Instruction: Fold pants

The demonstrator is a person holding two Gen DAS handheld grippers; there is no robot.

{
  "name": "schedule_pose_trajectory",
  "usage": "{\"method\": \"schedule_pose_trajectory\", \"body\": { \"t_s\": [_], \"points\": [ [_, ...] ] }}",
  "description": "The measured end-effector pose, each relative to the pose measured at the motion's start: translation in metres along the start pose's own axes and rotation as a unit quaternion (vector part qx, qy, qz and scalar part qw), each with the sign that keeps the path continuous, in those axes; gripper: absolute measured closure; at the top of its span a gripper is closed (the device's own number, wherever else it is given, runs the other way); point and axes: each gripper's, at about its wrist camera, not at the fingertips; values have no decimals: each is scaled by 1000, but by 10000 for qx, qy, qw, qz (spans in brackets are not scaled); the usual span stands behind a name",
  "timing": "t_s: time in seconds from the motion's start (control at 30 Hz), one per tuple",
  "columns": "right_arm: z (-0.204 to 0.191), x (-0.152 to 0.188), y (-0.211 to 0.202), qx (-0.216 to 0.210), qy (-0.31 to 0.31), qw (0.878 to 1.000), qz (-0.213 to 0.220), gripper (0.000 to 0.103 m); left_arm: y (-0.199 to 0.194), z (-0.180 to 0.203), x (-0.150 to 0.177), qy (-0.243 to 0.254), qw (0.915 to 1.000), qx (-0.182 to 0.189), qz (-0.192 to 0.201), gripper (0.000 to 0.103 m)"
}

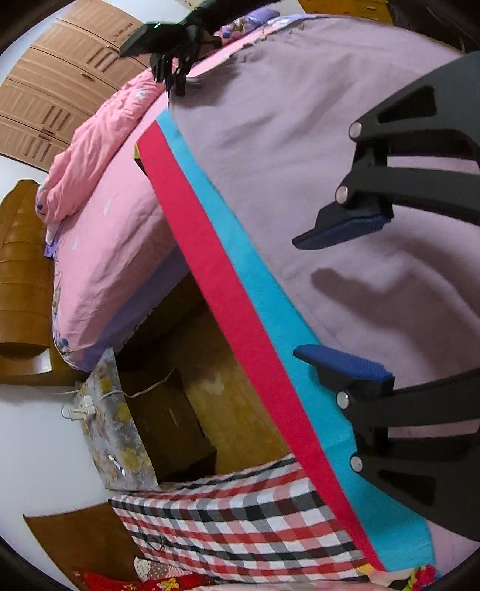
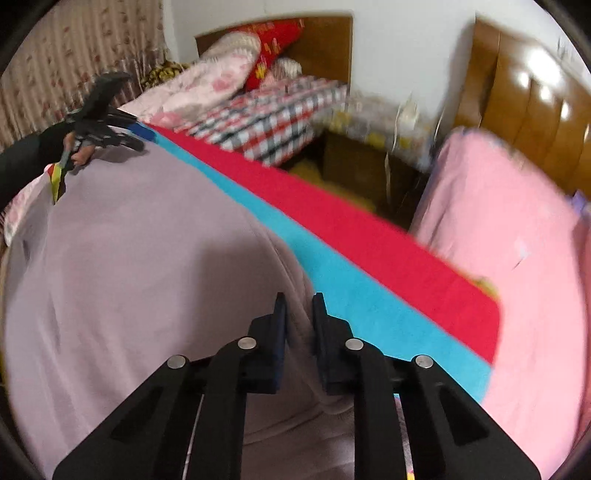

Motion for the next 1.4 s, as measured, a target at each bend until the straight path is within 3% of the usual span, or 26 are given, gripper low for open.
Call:
{"method": "schedule_pose_trajectory", "body": {
  "t_s": [0.07, 0.13, 0.3, 0.33, 0.4, 0.43, 0.53, 0.63, 0.7, 0.77, 0.9, 1.0, 1.07, 1.23, 1.4],
  "points": [
    [-18, 7, -25, 229, -90, 9991, 352, 88, -2, 2, -5, 141, 9997, -172, 48, 29],
    [-34, 16, -46, 414, -150, 9971, 627, 88, -2, 2, -10, 228, 9997, -106, 55, 23],
    [-55, 35, -72, 710, -99, 9932, 913, 88, 2, 10, -13, 451, 9980, 369, -245, 23],
    [-55, 38, -74, 744, -68, 9930, 910, 88, 4, 12, -12, 503, 9978, 329, -275, 29],
    [-56, 43, -80, 813, -2, 9921, 958, 88, 9, 16, -8, 541, 9974, 293, -380, 60],
    [-58, 41, -80, 811, 24, 9919, 975, 88, 11, 18, -6, 555, 9972, 270, -424, 86],
    [-67, 37, -84, 942, 65, 9909, 958, 88, -4, 36, 7, 766, 9966, -240, -182, 95],
    [-76, 39, -91, 1162, 121, 9887, 942, 88, -45, 55, 22, 822, 9941, -658, 275, 95],
    [-87, 44, -103, 1290, 149, 9864, 1011, 88, -81, 81, 35, 1015, 9874, -1070, 576, 95],
    [-101, 50, -121, 1441, 116, 9830, 1136, 88, -119, 117, 55, 1304, 9764, -1493, 858, 95],
    [-132, 82, -158, 1536, 123, 9779, 1415, 89, -171, 180, 106, 1641, 9574, -1997, 1284, 95],
    [-159, 119, -176, 1552, 135, 9765, 1489, 88, -192, 230, 155, 1798, 9453, -2280, 1484, 95],
    [-176, 145, -182, 1596, 166, 9760, 1476, 88, -195, 266, 191, 1805, 9421, -2351, 1569, 95],
    [-212, 208, -180, 1436, 486, 9784, 1402, 88, -167, 324, 268, 1625, 9472, -2396, 1379, 95],
    [-238, 250, -147, 1289, 588, 9856, 923, 88, -108, 331, 313, 1170, 9646, -2196, 878, 95]
  ]
}}
Point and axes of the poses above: each gripper's, at about its wrist camera, not at the fingertips, and y roughly the way its jaws point, z to its right, x to its underside, and after that the axes turned 7 degrees about -z, right-handed
